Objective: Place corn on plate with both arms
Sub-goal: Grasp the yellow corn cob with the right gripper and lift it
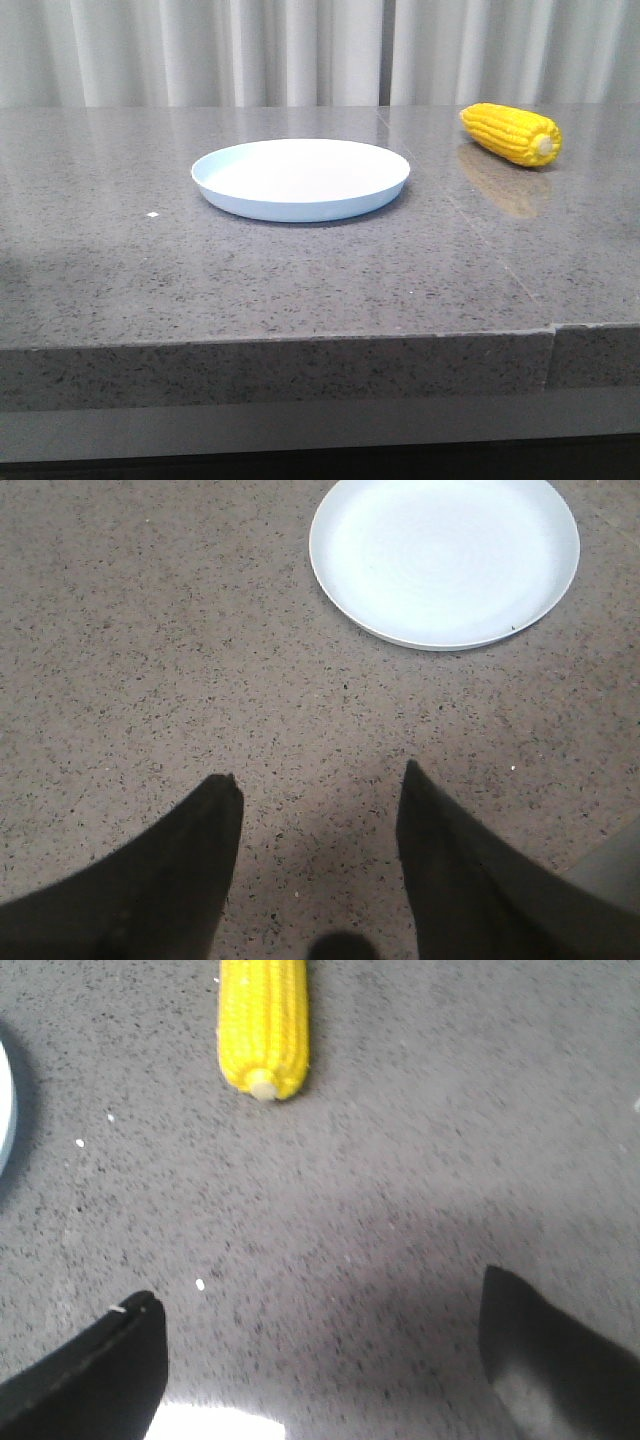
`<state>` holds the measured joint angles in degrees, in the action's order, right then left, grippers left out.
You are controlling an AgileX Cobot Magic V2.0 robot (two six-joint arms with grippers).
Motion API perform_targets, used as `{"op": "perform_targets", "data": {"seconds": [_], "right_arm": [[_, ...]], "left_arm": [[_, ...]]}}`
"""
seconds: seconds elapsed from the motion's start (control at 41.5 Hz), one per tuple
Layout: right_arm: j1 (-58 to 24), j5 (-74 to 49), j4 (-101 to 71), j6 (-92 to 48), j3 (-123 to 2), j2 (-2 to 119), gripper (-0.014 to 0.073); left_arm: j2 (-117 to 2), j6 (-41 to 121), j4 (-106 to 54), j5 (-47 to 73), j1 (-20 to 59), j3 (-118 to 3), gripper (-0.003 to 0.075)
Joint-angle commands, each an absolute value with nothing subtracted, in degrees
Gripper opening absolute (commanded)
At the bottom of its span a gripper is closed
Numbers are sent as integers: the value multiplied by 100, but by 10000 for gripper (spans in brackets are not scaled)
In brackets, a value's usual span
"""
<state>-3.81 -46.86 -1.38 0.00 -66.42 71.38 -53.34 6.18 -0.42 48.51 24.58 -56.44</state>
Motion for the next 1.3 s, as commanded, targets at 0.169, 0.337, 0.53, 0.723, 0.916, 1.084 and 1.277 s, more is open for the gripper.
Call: {"op": "perform_targets", "data": {"seconds": [0.169, 0.337, 0.53, 0.723, 0.916, 1.084, 1.277], "right_arm": [[-550, -4708, -214, -120, -8277, 8592, 654], [-569, -4759, -255, -120, -9206, 9541, 654], [-569, -4667, -255, -120, -9984, 10497, 654], [-582, -4406, -255, -120, -10392, 11139, 654], [-595, -4215, -255, -120, -10397, 11390, 587], [-632, -4356, -255, -128, -10397, 11368, 274], [-873, -4732, -268, -134, -10397, 10909, 224]], "left_arm": [[-5269, 553, -101, 4491, 2495, -5789, 356], [-5269, 553, -101, 4491, 2495, -5789, 356], [-5269, 553, -101, 4491, 2495, -5789, 356], [-5269, 553, -101, 4491, 2495, -5789, 356], [-5269, 553, -101, 4491, 2495, -5789, 355], [-5269, 553, -101, 4491, 2495, -5789, 355], [-5269, 553, -101, 4491, 2495, -5789, 355]]}}
